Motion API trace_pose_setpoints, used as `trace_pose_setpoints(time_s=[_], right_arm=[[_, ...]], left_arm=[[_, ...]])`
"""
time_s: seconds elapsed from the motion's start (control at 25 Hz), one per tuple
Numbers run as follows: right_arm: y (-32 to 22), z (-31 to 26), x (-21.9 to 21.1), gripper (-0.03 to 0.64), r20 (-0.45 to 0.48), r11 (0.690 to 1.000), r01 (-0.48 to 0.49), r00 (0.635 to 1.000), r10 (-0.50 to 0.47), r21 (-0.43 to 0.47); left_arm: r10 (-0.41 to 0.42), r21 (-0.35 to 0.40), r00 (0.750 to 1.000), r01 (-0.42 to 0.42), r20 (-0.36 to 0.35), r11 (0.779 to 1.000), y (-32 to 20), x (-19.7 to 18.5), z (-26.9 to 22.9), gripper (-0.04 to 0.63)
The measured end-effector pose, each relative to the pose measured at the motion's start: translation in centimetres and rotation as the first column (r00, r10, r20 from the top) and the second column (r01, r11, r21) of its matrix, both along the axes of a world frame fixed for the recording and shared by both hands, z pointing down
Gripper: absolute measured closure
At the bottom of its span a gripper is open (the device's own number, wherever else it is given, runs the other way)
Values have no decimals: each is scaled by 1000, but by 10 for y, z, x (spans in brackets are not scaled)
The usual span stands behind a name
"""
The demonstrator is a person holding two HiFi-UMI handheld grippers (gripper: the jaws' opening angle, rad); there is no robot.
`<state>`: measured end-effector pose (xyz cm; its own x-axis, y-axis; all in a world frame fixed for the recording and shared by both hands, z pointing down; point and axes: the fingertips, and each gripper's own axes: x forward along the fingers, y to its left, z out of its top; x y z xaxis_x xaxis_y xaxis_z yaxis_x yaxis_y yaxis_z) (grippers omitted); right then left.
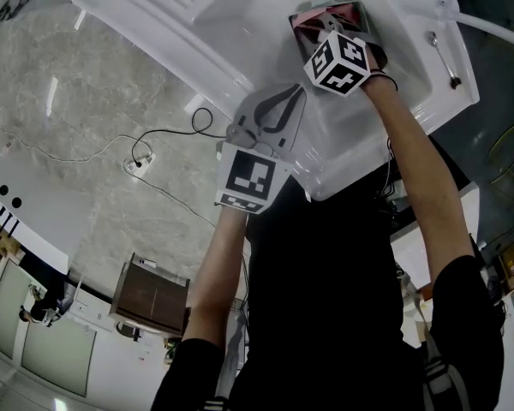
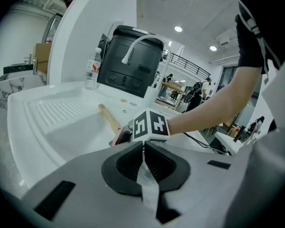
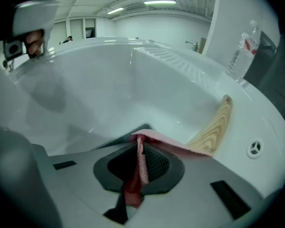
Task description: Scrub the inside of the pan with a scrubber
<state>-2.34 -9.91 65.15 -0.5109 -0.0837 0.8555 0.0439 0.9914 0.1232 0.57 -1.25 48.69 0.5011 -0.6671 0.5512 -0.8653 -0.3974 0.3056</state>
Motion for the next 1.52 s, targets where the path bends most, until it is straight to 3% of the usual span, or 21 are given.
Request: trace_pose_setpoints(time_s=[0.2, 0.28, 0.48, 0.64, 0.8, 1.04, 1.24, 1.52], right_arm=[[-5, -1, 2, 575, 22, 994, -44, 999, 42, 99], [-1, 1, 9, 575, -7, 995, -36, 999, 36, 90], [34, 9, 33, 575, -92, 997, 49, 994, -54, -62], [63, 14, 52, 574, -144, 983, 135, 978, -153, -128], [82, 17, 67, 571, -197, 965, 152, 961, -195, -215], [102, 22, 89, 569, -310, 920, 170, 907, -286, -352], [87, 22, 100, 569, -360, 933, 187, 885, -296, -308], [46, 16, 63, 569, -234, 983, 118, 961, -150, -144]], left_arm=[[-4, 0, 1000, 4, -4, 1000, 0, 0, 0, 555], [-3, 2, 1000, 3, -4, 1000, -1, 0, 0, 555], [-2, 6, 1000, 2, -1, 1000, 0, 0, 1, 555], [12, 9, 1000, -12, 3, 1000, 1, 2, 1, 555], [8, 10, 1000, -8, 6, 1000, 1, 1, 0, 555], [2, 10, 1000, -2, 4, 1000, 1, 1, 1, 555], [-5, 12, 1000, 5, -11, 1000, 1, 0, -1, 555], [13, 16, 1000, -14, 15, 1000, 1, 4, 1, 555]])
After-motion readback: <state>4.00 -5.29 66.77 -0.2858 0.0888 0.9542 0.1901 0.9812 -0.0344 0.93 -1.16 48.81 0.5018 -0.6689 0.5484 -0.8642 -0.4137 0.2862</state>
